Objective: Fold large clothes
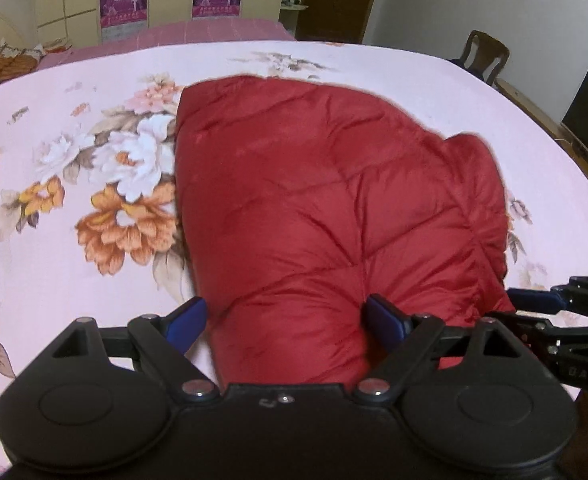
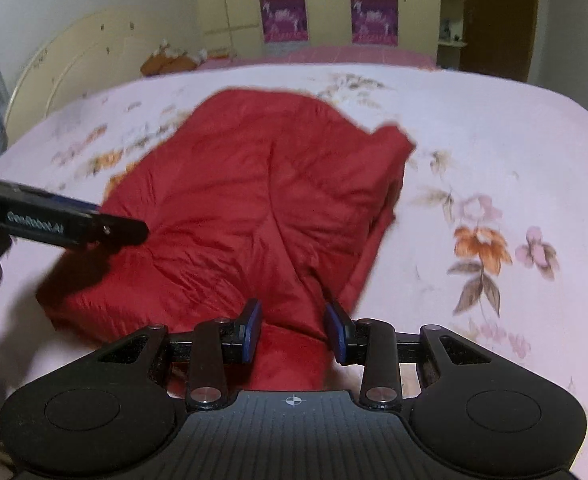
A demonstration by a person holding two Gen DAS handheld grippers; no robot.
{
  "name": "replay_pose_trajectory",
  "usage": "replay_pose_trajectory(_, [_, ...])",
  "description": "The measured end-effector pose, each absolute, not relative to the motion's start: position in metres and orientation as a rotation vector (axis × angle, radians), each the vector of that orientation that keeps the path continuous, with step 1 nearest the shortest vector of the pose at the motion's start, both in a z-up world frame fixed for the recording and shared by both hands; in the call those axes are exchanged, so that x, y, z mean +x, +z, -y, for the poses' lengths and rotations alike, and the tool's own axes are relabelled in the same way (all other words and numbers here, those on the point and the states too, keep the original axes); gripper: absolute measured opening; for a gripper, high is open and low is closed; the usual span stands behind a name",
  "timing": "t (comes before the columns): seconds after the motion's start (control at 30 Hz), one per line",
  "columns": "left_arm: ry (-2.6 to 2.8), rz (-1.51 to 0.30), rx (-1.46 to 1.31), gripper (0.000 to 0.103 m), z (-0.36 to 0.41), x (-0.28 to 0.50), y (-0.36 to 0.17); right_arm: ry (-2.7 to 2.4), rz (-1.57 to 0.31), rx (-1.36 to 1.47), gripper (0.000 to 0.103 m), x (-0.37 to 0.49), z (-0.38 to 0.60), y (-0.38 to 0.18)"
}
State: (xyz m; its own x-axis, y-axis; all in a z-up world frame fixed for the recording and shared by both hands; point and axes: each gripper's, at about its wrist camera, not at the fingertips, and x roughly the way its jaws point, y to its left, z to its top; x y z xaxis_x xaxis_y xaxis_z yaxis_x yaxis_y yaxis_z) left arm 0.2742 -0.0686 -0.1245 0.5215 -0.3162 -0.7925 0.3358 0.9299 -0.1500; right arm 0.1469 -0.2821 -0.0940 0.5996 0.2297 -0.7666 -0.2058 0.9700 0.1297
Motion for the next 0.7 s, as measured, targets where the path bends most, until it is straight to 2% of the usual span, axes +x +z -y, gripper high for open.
replay_pose_trajectory(0.17, [-0.405,-0.94,0.059,0.094,0.07,0.277,-0.14,0.265,-0.976,0.073,0.035,0.15,0.291,-0.112])
replay_pose_trajectory(0.5, [-0.455,-1.026,-0.103,0.094,0.05,0.307,-0.118,0.226,-1.005,0.258,0.036,0.156,0.317,-0.083])
replay_pose_trajectory(0.53, [-0.459,-1.028,-0.128,0.095,0.046,0.312,-0.117,0.212,-0.993,0.272,0.039,0.157,0.32,-0.079])
replay_pose_trajectory(0.57, [-0.463,-1.03,-0.143,0.096,0.044,0.317,-0.116,0.192,-0.98,0.279,0.061,0.158,0.321,-0.074])
replay_pose_trajectory(0.6, [-0.464,-1.032,-0.157,0.096,0.041,0.322,-0.116,0.169,-0.96,0.283,0.074,0.16,0.322,-0.07])
replay_pose_trajectory(0.63, [-0.461,-1.034,-0.169,0.096,0.037,0.328,-0.117,0.156,-0.942,0.283,0.08,0.162,0.322,-0.067])
replay_pose_trajectory(0.7, [-0.472,-1.042,-0.205,0.097,0.032,0.338,-0.12,0.133,-0.931,0.281,0.08,0.169,0.317,-0.062])
